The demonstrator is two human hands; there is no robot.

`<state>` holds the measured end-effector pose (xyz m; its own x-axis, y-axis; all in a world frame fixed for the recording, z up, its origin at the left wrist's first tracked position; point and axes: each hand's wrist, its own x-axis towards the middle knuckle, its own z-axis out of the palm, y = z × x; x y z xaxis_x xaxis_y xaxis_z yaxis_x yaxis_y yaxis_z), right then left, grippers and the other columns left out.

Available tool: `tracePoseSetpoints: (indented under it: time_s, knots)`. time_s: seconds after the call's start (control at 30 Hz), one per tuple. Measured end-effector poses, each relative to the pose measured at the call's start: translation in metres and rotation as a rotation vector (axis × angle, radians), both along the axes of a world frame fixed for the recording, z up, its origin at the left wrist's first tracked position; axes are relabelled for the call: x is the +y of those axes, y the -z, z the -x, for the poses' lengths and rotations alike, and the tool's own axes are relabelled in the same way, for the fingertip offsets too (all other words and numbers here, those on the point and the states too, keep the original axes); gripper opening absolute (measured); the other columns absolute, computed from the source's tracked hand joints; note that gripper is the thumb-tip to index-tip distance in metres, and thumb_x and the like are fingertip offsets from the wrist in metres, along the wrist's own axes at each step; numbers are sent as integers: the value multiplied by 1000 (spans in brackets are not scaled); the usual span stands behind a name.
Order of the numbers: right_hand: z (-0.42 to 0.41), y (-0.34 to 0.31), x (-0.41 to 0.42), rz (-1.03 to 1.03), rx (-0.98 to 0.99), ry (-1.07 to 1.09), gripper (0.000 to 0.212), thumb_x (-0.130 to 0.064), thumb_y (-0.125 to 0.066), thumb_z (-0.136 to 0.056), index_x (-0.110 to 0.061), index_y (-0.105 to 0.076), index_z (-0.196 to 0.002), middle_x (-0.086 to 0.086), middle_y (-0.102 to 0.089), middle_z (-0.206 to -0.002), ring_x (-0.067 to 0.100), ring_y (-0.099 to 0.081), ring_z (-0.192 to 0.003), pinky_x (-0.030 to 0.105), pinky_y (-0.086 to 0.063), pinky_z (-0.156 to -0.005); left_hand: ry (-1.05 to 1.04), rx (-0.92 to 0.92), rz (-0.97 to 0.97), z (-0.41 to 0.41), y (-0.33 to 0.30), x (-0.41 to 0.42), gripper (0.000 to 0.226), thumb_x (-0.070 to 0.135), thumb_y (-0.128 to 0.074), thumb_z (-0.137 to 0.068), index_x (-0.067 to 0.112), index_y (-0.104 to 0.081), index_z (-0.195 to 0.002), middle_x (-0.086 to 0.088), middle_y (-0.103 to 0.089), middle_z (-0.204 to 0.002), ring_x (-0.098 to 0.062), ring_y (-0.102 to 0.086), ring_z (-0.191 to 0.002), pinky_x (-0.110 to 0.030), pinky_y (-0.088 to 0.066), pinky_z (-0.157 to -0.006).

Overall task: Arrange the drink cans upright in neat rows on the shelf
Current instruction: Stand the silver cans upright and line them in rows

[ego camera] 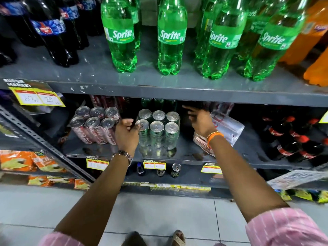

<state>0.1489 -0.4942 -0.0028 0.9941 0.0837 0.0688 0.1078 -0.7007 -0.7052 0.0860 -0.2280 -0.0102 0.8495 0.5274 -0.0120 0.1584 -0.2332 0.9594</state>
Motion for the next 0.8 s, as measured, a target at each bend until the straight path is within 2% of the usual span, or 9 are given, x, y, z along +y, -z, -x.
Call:
tracePoseSetpoints:
  time_s: [0.1, 0.17, 0.2, 0.3, 0.4, 0.5, 0.6, 0.73, 0.8]
  knots:
    - [11, -23, -41, 113, -114, 131, 49, 4, -47, -73, -4, -64, -118, 20, -67, -115, 33, -62, -100, 41, -50, -85, 4, -175, 47, 28, -19, -36, 13, 6, -61, -81, 13, -59, -91, -3, -61, -85, -12, -56, -76, -27, -52, -79]
    - [25, -41, -67, 209, -156, 303, 37, -9, -52, -74, 1, -66, -107, 27, -66, -111, 42, -61, -104, 42, -46, -93, 139, -236, 72, 46, -28, -66, 15, 1, -60, -80, 9, -60, -92, -4, -64, -88, -10, -58, -77, -15, -49, -74]
    - [32, -47, -77, 194, -150, 371, 34, -7, -54, -74, 2, -67, -105, 28, -67, -112, 43, -61, -105, 40, -45, -94, 222, -225, 97, 53, -30, -82, 15, 0, -61, -80, 8, -60, -93, -2, -65, -89, -7, -59, -77, -12, -48, -73]
    - [41, -52, -105, 178, -103, 469, 31, 5, -58, -75, 8, -66, -105, 32, -67, -113, 48, -61, -108, 44, -46, -96, 448, -79, 249, 62, -29, -125, 19, 1, -63, -82, 10, -61, -98, 4, -63, -89, -1, -59, -79, -13, -48, -77]
    - [35, -41, -131, 98, 24, 498, 28, -7, -65, -80, 2, -68, -106, 25, -70, -113, 41, -65, -108, 51, -51, -98, 549, 169, 416, 55, -22, -159, 19, 7, -62, -86, 16, -62, -103, 6, -63, -87, -7, -58, -83, -21, -47, -79]
    - [26, -29, -147, 178, 125, 464, 38, -18, -64, -83, -4, -65, -118, 20, -67, -123, 39, -62, -115, 45, -49, -103, 545, 328, 495, 42, -7, -181, 8, 11, -62, -87, 19, -63, -91, 4, -60, -82, -8, -53, -73, -22, -43, -66]
    - [13, -29, -150, 357, 226, 320, 41, -26, -58, -92, -2, -59, -125, 23, -59, -133, 41, -55, -122, 40, -45, -104, 542, 442, 532, 30, 4, -206, 4, 22, -61, -89, 20, -64, -88, 8, -55, -64, -8, -44, -62, -25, -34, -56]
    - [-6, -21, -154, 442, 344, 107, 50, -37, -45, -100, -4, -49, -137, 25, -52, -140, 40, -52, -126, 36, -42, -99, 398, 505, 779, 19, 4, -243, 6, 21, -56, -93, 19, -57, -88, 9, -64, -58, -8, -61, -53, -16, -44, -42]
    - [-9, -17, -157, 427, 405, 54, 53, -40, -40, -102, -7, -42, -144, 22, -45, -148, 37, -48, -132, 33, -38, -103, 309, 472, 811, 14, 8, -255, 5, 21, -59, -91, 16, -57, -91, 2, -62, -63, -11, -58, -53, -13, -41, -36]
